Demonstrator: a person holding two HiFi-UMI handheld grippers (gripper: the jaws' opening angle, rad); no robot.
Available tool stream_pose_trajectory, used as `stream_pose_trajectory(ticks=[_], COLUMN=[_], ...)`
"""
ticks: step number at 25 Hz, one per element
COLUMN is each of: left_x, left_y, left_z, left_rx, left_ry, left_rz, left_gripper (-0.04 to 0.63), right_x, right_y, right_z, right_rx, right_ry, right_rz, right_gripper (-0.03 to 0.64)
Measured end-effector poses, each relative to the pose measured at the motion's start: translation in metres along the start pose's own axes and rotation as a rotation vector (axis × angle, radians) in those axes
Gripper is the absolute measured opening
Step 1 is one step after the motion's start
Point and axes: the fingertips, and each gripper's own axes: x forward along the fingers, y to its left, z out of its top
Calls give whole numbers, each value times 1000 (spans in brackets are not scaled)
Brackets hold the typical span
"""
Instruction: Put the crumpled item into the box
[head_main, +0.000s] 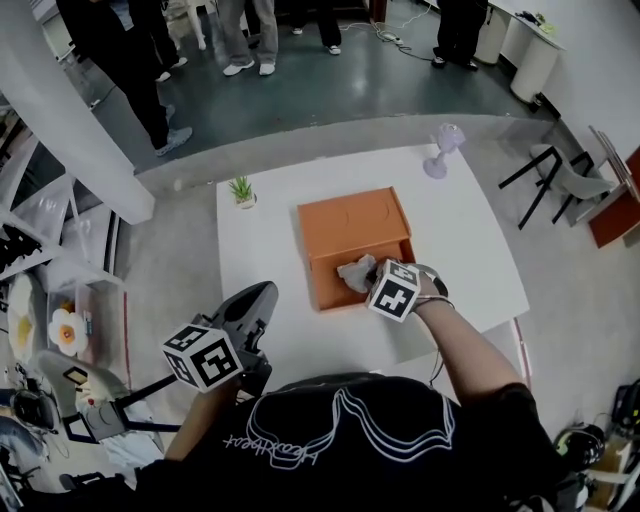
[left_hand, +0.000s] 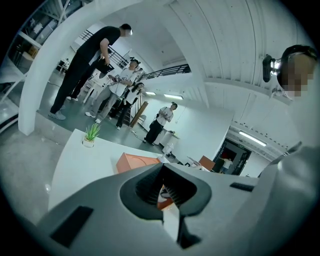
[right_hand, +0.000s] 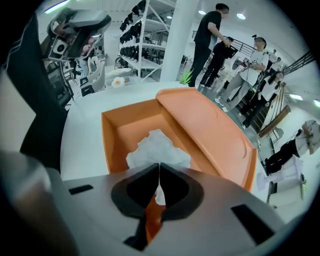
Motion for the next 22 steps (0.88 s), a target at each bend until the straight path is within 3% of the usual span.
stream_pose_trajectory(ticks=[7, 13, 18, 22], left_x=[2, 3, 1, -9], left_y=[1, -7, -23, -43], left_z=[-5, -6, -9, -7], left_rx=[-12, -10, 1, 10], left_ry=[-3, 5, 26, 39], left_rz=[7, -16, -70, -118], left_gripper=[5, 5, 5, 5], right_x=[-2, -27, -69, -129], right_y=[0, 2, 13, 29], right_z=[3, 12, 25, 57], right_rx=[37, 158, 370, 519], right_ry=[-25, -138, -331, -606], right_rz=[38, 30, 49, 101], right_gripper=[81, 161, 152, 119])
